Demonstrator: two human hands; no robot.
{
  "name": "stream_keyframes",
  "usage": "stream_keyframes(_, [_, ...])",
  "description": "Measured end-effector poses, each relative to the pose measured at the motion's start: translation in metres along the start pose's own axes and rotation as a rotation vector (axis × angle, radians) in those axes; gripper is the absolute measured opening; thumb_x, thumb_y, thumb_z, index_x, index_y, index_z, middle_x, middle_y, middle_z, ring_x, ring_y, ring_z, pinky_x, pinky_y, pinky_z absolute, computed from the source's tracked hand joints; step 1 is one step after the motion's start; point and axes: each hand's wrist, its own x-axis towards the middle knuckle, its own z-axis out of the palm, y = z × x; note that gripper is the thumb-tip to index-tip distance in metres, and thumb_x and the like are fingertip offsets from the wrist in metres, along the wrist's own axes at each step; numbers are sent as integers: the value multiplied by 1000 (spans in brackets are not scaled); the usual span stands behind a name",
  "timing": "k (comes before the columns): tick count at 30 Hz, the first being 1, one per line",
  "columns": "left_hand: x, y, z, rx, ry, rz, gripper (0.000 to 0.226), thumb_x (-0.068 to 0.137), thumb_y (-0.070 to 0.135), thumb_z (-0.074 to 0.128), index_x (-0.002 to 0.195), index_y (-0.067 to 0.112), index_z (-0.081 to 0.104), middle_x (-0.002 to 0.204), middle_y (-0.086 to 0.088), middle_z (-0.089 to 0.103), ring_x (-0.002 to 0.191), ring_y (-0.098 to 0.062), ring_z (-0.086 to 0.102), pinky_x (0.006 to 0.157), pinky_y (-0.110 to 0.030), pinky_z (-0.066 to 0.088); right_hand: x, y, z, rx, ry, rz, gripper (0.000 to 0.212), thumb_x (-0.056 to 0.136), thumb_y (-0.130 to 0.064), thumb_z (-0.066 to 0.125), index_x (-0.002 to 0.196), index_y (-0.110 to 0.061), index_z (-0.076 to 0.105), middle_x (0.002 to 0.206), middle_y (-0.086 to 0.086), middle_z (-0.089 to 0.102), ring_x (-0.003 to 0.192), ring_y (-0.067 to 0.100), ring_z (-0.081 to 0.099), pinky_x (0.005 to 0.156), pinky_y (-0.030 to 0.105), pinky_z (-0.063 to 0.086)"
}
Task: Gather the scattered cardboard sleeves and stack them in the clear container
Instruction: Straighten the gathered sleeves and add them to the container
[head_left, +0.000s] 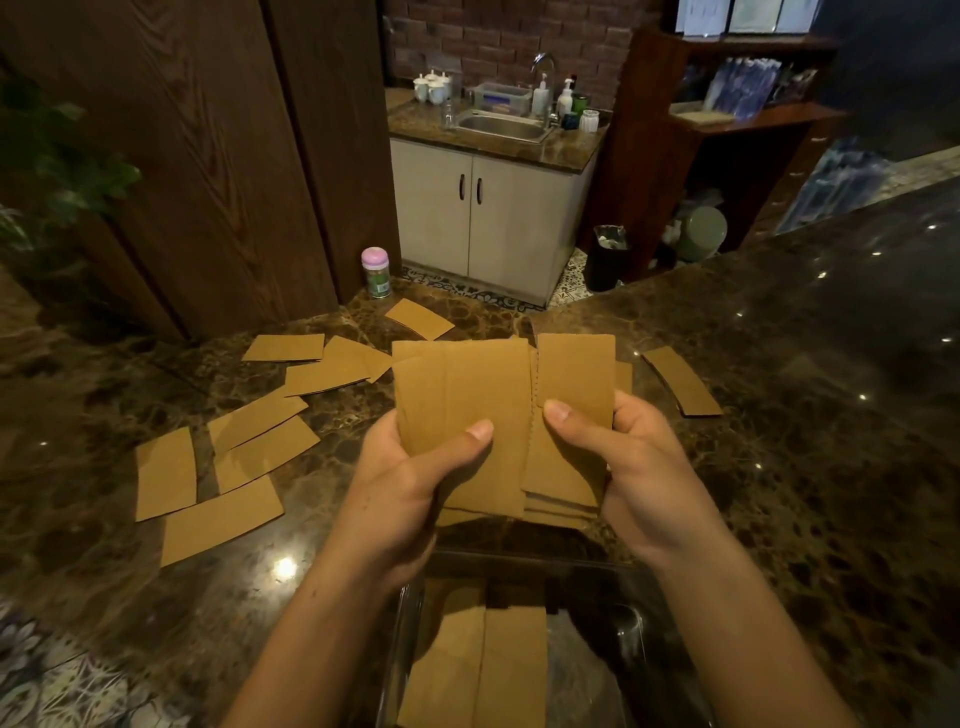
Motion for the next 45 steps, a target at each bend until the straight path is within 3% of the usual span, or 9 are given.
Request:
stream_keyframes(10, [4, -1, -3, -89, 68, 21, 48, 70, 11, 77, 114, 17, 59, 88, 2, 79, 81, -15, 76, 63, -26, 59, -3, -16, -12, 137, 0, -43, 38, 81, -20, 67, 119, -17, 67, 97, -3, 82, 90, 11, 78, 74, 30, 60])
stream_keyframes(13, [7, -2, -2, -74, 58, 38, 53, 70, 9, 82, 118, 15, 59, 101, -8, 77, 92, -23, 75, 70, -31, 60, -2, -15, -9, 78, -109, 31, 40, 87, -20, 76, 125, -12, 67, 111, 5, 80, 102, 20, 77, 80, 34, 63])
stream_keyframes(18, [8, -9, 1, 237, 154, 196, 42, 73, 17, 83, 110, 24, 65, 100, 7, 76, 93, -17, 74, 72, -35, 61, -3, -12, 3, -121, -76, 19, 30, 96, -15, 67, 126, -16, 69, 113, 4, 80, 103, 21, 77, 84, 35, 64])
stream_keyframes(24, [10, -16, 7, 600, 274, 460, 28, 87, 19, 76, 112, 26, 65, 101, 27, 69, 92, 6, 67, 74, -12, 54, -7, -5, 15, -449, 74, -207, 23, 97, -26, 68, 120, -24, 72, 107, -8, 79, 100, 7, 75, 86, 35, 63])
stream_keyframes(28, [5, -17, 12, 541, 146, 390, 24, 96, 34, 60, 116, 24, 67, 97, 12, 72, 92, -5, 68, 74, -20, 55, -7, -5, 17, -277, -20, -155, 22, 100, -19, 64, 121, -16, 70, 109, 6, 79, 101, 22, 76, 86, 42, 63])
stream_keyframes(31, [1, -21, 17, 412, 95, 266, 29, 92, 39, 60, 117, 25, 66, 104, 9, 75, 98, -9, 70, 79, -24, 56, -5, -3, 19, -135, -74, -97, 21, 100, -8, 60, 118, -11, 69, 107, 9, 79, 100, 25, 76, 81, 33, 63])
stream_keyframes(35, [1, -18, 9, 21, 89, 26, 30, 87, 26, 65, 117, 19, 62, 100, -2, 78, 94, -23, 75, 75, -36, 60, 0, -7, 13, -81, -15, -69, 29, 93, -16, 67, 122, -18, 68, 111, 4, 79, 104, 22, 76, 84, 37, 62])
stream_keyframes(41, [-3, -4, 6, -22, -75, -42, 27, 81, 6, 65, 105, 15, 58, 75, 1, 77, 65, -18, 73, 58, -30, 62, 8, -26, 3, -38, -6, -61, 35, 92, -15, 68, 127, -18, 66, 113, 3, 79, 103, 21, 77, 82, 37, 62])
stream_keyframes(45, [-1, -5, 0, -95, -62, -37, 48, 73, -4, 76, 113, 15, 58, 88, -6, 78, 74, -24, 75, 60, -33, 62, 5, -25, 3, 1, 27, -87, 29, 96, -12, 64, 125, -15, 66, 110, 5, 80, 100, 22, 78, 77, 34, 64])
